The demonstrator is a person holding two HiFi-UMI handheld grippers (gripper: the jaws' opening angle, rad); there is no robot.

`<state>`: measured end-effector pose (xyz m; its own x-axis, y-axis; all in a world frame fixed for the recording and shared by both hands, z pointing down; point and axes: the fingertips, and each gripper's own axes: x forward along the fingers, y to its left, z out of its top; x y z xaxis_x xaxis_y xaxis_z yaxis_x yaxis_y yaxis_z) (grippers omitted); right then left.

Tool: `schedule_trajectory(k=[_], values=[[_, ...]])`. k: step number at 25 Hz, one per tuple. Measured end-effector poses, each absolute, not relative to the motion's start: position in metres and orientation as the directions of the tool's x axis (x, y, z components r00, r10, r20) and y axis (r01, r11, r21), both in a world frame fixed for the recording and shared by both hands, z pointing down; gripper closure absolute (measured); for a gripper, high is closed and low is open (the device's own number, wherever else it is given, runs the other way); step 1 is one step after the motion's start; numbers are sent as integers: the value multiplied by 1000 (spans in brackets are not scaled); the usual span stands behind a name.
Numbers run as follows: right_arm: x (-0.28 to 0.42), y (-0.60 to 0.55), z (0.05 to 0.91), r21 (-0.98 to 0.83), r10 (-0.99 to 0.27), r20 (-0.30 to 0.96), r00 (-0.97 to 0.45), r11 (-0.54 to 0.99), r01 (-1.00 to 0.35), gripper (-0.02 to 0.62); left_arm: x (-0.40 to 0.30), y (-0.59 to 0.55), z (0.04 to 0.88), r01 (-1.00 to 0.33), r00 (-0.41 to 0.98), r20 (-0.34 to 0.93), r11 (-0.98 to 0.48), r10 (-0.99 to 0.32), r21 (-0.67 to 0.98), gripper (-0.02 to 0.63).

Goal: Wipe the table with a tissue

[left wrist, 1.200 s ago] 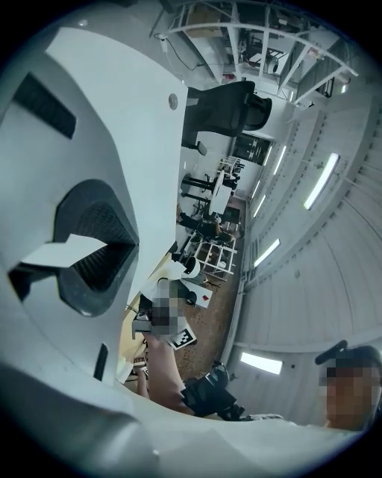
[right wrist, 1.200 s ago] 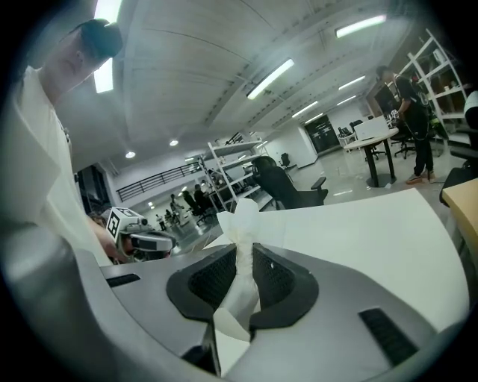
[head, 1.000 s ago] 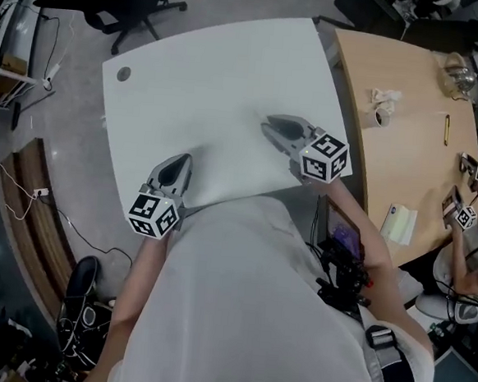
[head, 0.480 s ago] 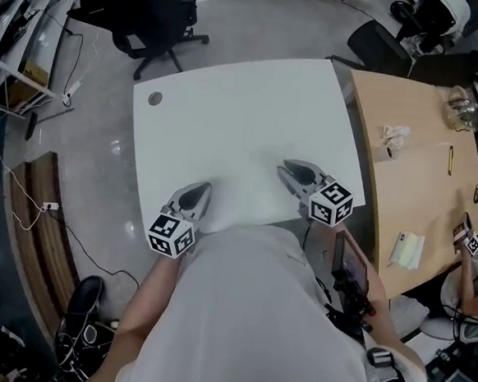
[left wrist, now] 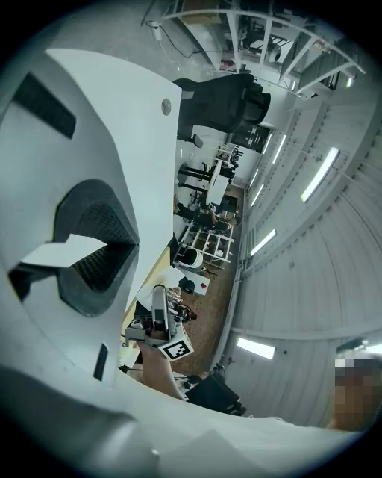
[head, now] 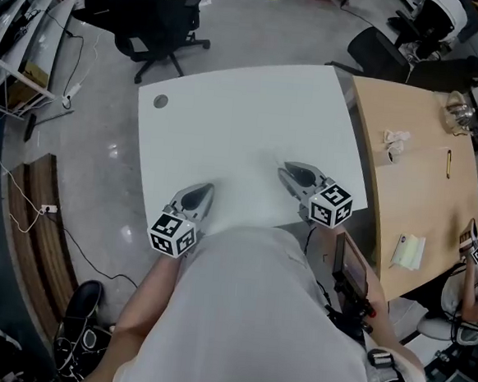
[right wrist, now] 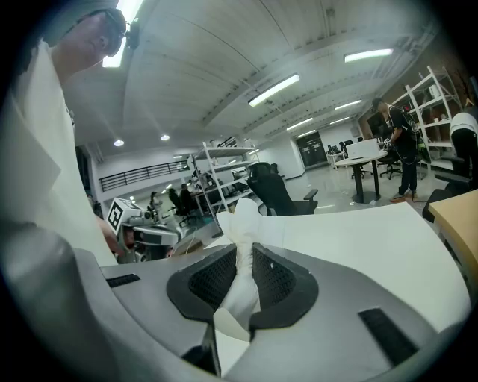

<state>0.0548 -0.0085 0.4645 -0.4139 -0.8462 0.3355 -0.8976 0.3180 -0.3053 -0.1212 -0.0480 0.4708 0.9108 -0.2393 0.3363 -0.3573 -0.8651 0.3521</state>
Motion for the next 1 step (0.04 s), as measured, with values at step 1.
schedule_trajectory(k=[1], values=[[53,-9,465,-305,-846,337,-413,317,-898,526,-123,-49,471,-355,912,336,-866,-237,352,601]])
